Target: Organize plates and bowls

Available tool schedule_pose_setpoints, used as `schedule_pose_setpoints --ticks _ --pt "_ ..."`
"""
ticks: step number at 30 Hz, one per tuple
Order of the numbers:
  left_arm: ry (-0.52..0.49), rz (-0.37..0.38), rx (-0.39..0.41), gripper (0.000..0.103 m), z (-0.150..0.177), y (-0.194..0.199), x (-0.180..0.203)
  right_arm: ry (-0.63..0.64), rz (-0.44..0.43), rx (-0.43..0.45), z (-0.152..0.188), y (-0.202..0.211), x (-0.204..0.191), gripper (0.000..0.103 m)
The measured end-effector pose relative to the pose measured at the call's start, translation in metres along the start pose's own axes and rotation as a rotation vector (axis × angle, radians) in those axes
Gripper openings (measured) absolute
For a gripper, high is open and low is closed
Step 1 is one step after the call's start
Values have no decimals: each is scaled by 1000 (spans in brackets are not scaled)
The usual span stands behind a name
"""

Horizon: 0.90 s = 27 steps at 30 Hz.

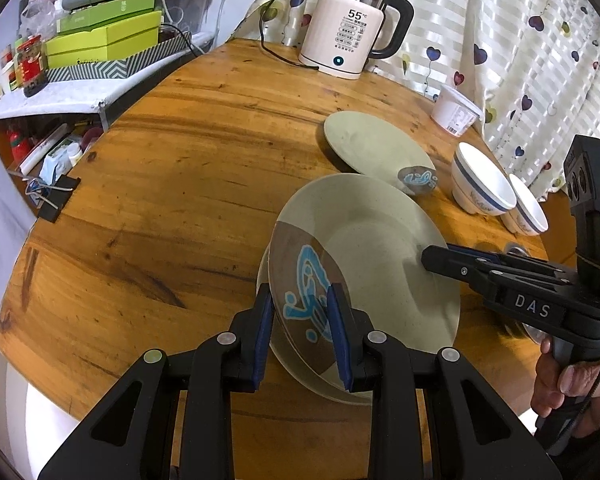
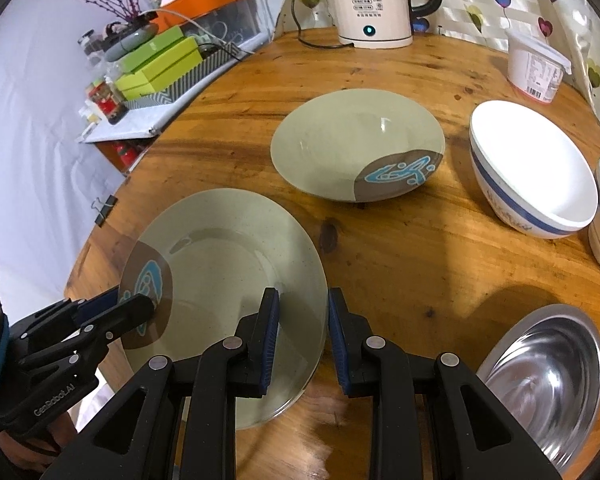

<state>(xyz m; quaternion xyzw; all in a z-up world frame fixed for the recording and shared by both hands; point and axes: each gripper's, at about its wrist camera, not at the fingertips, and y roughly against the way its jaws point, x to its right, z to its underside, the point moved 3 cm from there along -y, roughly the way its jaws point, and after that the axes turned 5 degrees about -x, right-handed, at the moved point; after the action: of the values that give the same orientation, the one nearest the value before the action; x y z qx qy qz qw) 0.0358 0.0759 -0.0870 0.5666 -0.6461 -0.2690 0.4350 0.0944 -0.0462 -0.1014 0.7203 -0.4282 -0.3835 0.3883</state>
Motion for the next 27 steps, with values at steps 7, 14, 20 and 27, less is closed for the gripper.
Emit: schedule_pose_setpoints --ticks 7,14,20,27 --pt "4 -6 -14 28 2 -3 0 8 12 -6 3 -3 -2 24" --pt "8 -9 -14 28 3 -3 -1 22 23 -12 6 -7 -5 25" --pt "9 -11 -13 28 4 -2 -2 22 20 -17 6 -9 -4 26" --pt "17 -15 -6 28 4 0 -5 21 11 -12 7 -8 -4 26"
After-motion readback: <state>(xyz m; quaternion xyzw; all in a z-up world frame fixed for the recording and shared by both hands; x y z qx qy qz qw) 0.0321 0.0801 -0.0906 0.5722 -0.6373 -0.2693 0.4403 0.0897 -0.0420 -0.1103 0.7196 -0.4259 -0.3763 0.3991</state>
